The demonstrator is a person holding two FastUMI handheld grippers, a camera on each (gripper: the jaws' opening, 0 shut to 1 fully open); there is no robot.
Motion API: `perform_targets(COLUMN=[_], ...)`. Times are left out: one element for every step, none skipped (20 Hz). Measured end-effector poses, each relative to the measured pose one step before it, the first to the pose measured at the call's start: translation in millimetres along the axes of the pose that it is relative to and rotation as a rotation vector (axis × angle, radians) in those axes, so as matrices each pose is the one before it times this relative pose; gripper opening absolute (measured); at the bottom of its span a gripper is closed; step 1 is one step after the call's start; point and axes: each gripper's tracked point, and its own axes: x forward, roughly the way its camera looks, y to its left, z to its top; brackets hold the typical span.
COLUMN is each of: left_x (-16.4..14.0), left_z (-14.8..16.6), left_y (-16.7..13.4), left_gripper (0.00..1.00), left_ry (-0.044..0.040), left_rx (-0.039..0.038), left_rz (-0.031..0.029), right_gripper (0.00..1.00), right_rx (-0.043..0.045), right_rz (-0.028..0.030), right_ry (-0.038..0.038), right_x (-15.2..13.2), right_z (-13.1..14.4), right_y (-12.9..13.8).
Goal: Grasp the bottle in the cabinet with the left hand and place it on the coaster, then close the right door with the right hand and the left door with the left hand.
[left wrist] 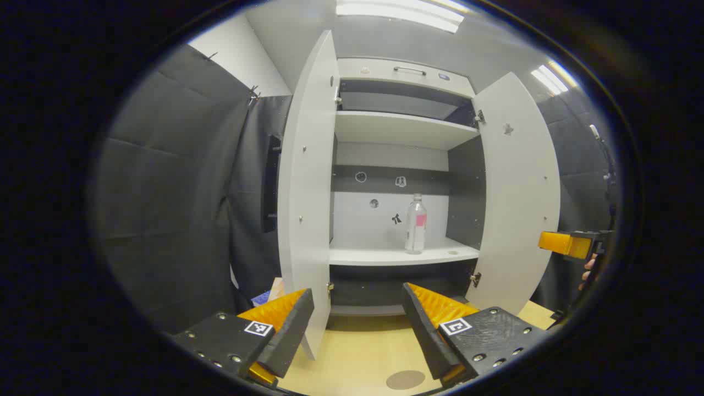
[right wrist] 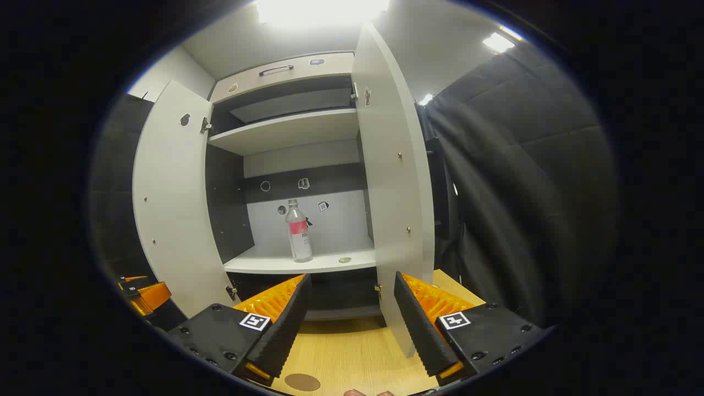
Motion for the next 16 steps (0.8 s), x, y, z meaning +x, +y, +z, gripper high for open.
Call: perform_targets(left_x=[0.11,-0.75,-0.18,-0.52,-1.07,-0.9,-0.1,-1.42,-1.33,-0.89,-0.5,-0.82,-0.09,0.41,-0.09,0.98], left_z=[-1.27,0.19,-1.12,0.27,-0.47,0.77,0.67,-0.24,-0.66,-0.06,-1.0,-0.06,-1.64,-0.26,0.52,0.25], left_y=[0.44,0.78,1.2,0.61,0.42,-0.33,0.74,0.89,0.18,-0.17,0.09,-1.28,-0.78,-0.45,-0.47,-1.33], left_gripper=[0.94,0.94,0.94,1.0,1.0,0.94,0.94,0.94,1.0,1.0,0.94,0.94,0.94,0.94,0.94,0.94], left_ry=[0.00217,-0.0003,-0.00026,0.00037,-0.00042,-0.00203,-0.00225,-0.00172,-0.00135,-0.00116,0.00043,0.00063,0.00151,-0.00025,-0.00152,-0.00087], left_rx=[-0.00054,0.00045,0.00057,-0.00119,-0.00311,-0.00214,0.00014,0.00111,-0.00021,-0.00243,-0.00439,-0.00517,-0.00368,-0.00048,0.00195,0.00254], left_rz=[0.00135,0.00369,0.00459,0.0053,0.00139,0.00091,0.00357,0.00337,0.00218,0.00196,0.00088,-0.00134,-0.00309,-0.00268,-0.00159,-0.00163], right_gripper=[0.95,0.95,0.95,0.95,0.95,0.95,0.95,0.95,0.96,0.96,0.95,0.92,0.92,0.92,0.95,0.92], right_rx=[0.00005,-0.00011,0.00073,0.00244,0.00326,0.00183,0.00069,-0.00029,-0.00011,-0.0002,-0.00119,-0.00312,-0.00571,-0.00621,-0.00415,-0.00115], right_rz=[-0.00041,-0.0024,-0.00214,-0.00183,-0.00051,-0.00078,0.00016,0.00056,0.00058,0.00119,0.00032,-0.00045,-0.00161,-0.00135,-0.00144,-0.00101], right_ry=[0.00165,-0.00045,-0.00209,0.00059,0.00242,0.00174,0.00051,0.002,0.00122,0.00015,-0.00116,-0.00245,-0.00177,-0.00207,-0.00314,-0.00248], right_x=[-0.15,-0.13,-0.44,-0.46,-0.56,0.73,0.34,-0.06,-0.24,-0.03,0.3,-0.33,-0.4,-0.04,-0.46,-0.82], right_z=[-1.69,-0.69,-0.18,-0.08,-0.23,-0.99,0.21,-0.55,0.82,-0.28,0.73,-0.1,0.46,0.53,1.26,0.44], right_y=[-0.47,-1.21,-0.86,-0.69,-0.4,-1.58,-0.9,-0.42,-0.39,-0.28,-0.34,0.2,-0.58,-0.4,-0.8,-1.09])
